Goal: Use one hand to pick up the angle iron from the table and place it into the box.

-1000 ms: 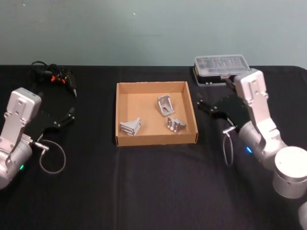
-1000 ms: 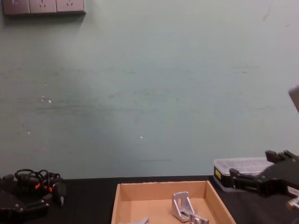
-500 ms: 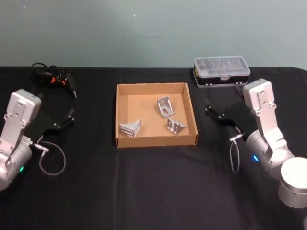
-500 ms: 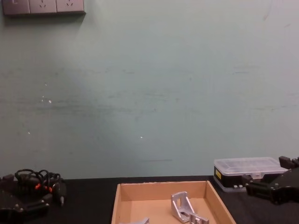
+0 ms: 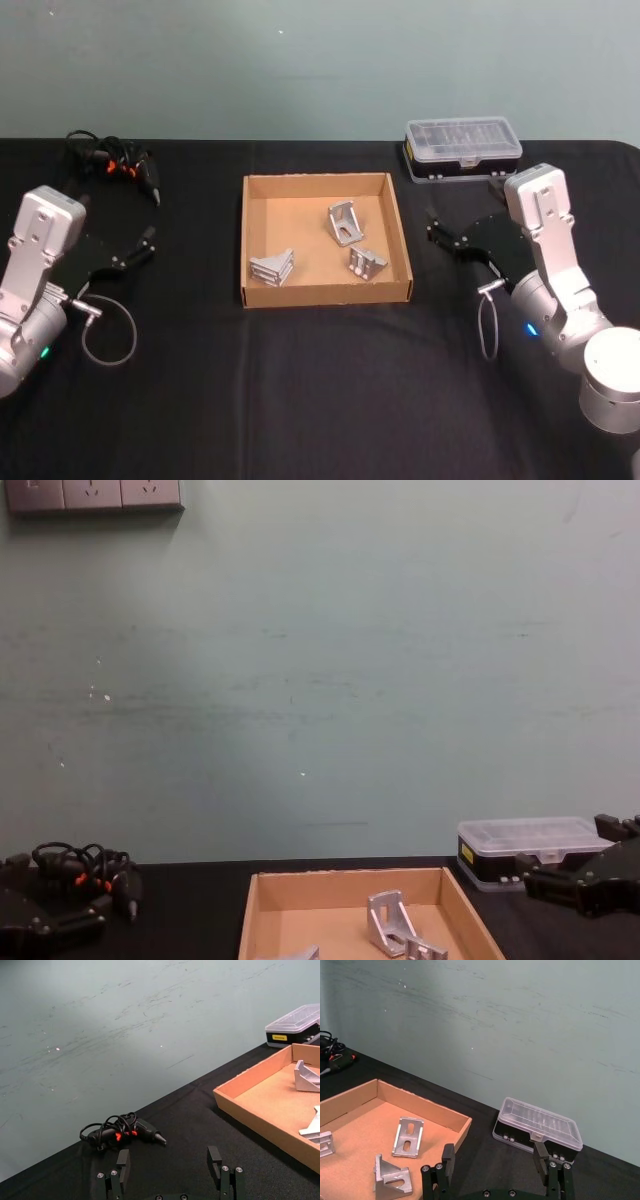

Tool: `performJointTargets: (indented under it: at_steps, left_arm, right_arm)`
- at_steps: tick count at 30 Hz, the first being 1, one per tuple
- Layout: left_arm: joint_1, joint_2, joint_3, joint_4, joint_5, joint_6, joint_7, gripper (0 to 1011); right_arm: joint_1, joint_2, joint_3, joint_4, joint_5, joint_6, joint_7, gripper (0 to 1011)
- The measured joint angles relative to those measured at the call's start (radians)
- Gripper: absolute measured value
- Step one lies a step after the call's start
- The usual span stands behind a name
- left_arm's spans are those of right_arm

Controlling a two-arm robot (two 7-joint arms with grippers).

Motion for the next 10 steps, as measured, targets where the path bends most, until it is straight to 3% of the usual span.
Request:
performJointTargets:
  at_steps: [10]
  left_arm:
    - [0.0,0.0,0.0,0.0,0.0,0.0,0.0,1011]
  right_arm:
    - [0.001,0.0,-0.001,0.0,0.001,0.001,0.0,1002]
